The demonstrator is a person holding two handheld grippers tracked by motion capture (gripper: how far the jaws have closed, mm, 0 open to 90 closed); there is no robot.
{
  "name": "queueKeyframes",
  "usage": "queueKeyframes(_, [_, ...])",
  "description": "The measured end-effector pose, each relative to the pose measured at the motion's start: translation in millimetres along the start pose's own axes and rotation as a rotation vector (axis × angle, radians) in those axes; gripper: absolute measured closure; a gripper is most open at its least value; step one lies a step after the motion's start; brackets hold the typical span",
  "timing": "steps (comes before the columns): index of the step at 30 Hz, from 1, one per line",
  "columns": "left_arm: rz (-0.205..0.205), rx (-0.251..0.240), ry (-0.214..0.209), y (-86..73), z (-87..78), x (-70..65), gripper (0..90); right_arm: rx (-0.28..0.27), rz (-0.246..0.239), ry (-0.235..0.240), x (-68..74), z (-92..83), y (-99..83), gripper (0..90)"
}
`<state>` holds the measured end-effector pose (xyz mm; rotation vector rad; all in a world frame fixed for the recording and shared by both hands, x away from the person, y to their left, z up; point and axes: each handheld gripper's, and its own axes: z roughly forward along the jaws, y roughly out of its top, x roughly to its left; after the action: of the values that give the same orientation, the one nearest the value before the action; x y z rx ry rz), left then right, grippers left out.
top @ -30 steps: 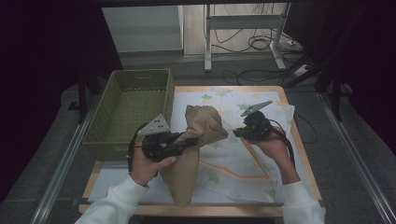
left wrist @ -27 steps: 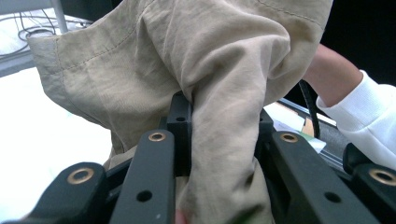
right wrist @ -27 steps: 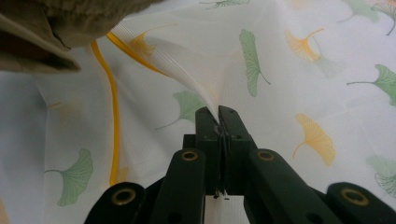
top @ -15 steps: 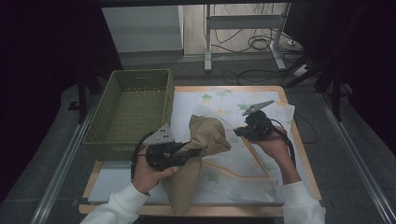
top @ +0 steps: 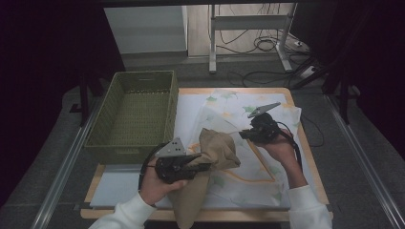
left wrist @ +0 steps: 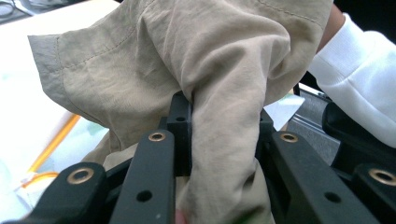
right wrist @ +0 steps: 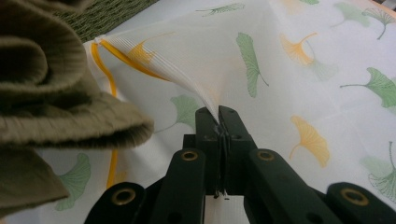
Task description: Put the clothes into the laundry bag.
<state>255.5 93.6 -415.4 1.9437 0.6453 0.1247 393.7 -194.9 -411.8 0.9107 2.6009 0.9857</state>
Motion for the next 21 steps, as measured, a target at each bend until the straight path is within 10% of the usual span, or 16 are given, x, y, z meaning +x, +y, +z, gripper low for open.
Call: queueKeyframes(21, [-0.012, 0.084, -0.004, -5.9, 27.6, 8.1, 70.8, -0.002, 0.001, 0.002, 0.8, -0.8, 0.2, 86.6])
